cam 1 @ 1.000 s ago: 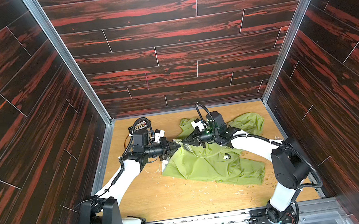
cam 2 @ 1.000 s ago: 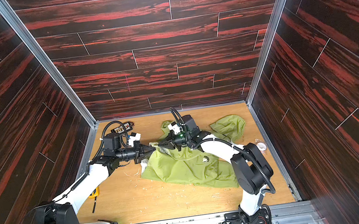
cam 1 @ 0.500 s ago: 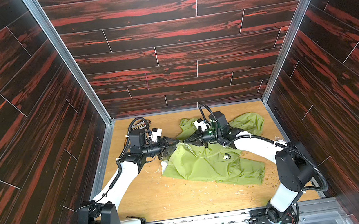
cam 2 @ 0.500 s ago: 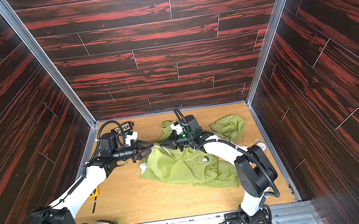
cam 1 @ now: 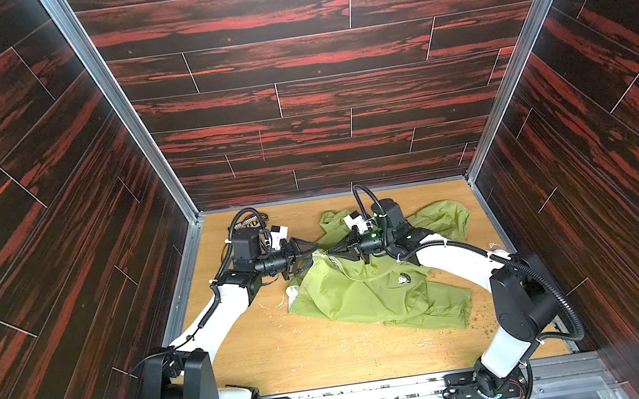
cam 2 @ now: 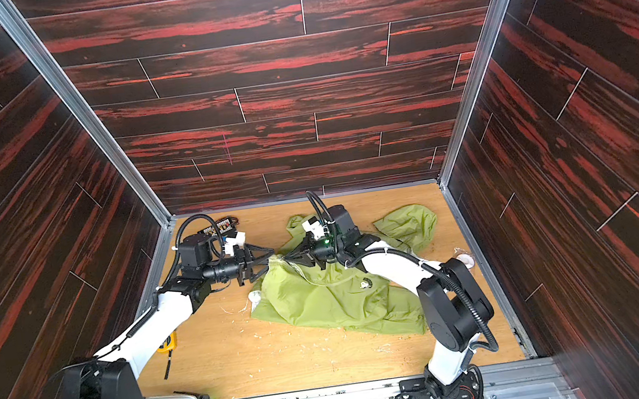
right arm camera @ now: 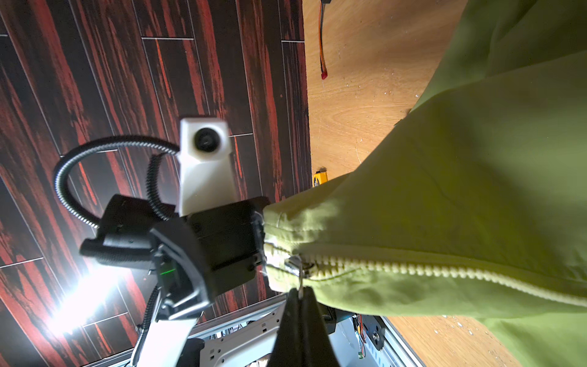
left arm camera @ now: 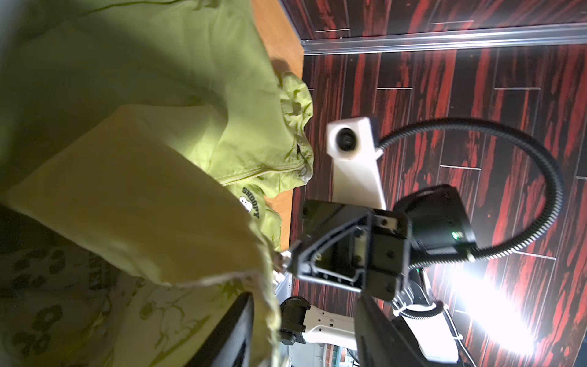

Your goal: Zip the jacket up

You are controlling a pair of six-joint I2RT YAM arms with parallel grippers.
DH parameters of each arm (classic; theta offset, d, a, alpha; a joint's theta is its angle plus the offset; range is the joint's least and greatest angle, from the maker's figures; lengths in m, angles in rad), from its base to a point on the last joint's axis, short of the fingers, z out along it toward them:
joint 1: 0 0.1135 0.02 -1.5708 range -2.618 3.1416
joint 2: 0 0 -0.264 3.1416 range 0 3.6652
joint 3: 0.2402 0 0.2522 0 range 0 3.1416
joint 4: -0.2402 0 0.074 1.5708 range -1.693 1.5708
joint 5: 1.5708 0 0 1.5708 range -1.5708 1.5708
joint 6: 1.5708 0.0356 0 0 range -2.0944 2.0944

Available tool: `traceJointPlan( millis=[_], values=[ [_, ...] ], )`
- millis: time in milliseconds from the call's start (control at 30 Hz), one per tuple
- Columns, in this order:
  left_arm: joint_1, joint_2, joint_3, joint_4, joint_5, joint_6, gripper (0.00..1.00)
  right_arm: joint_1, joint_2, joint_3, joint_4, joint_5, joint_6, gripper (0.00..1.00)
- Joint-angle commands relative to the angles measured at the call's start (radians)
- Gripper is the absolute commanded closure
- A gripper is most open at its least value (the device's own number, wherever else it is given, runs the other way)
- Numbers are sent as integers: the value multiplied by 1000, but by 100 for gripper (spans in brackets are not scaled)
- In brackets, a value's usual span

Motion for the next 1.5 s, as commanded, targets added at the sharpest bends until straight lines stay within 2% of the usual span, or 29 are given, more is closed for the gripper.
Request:
traceJointPlan(
  millis=[0, 200, 467, 633, 767, 833, 933, 1033, 1467],
  values=[
    [-8, 11, 34, -2, 3, 12, 47, 6, -13, 29, 19, -14, -9, 100],
    [-14, 30, 46, -44, -5, 42, 53, 9, -8, 34, 16, -16, -13, 100],
    [-16, 58, 57, -10, -12, 16, 70, 10, -6, 25, 20, -20, -14, 100],
    [-16, 56, 55, -10, -10, 18, 89, 8, -5, 19, 39, -27, -6, 100],
    [-17, 46, 51, -3, -10, 22, 98, 3, 3, 6, 86, -43, 22, 100],
    [-17, 37, 49, -4, -10, 26, 99, 3, 7, 2, 101, -50, 34, 99],
    [-16, 30, 46, -6, -9, 29, 100, 3, 8, -7, 119, -52, 46, 82],
    [-17, 26, 44, -6, -7, 30, 100, 4, 10, -8, 131, -56, 55, 74],
    [-16, 8, 42, 3, -7, 22, 100, 6, 25, -6, 90, -55, 47, 71]
  ],
)
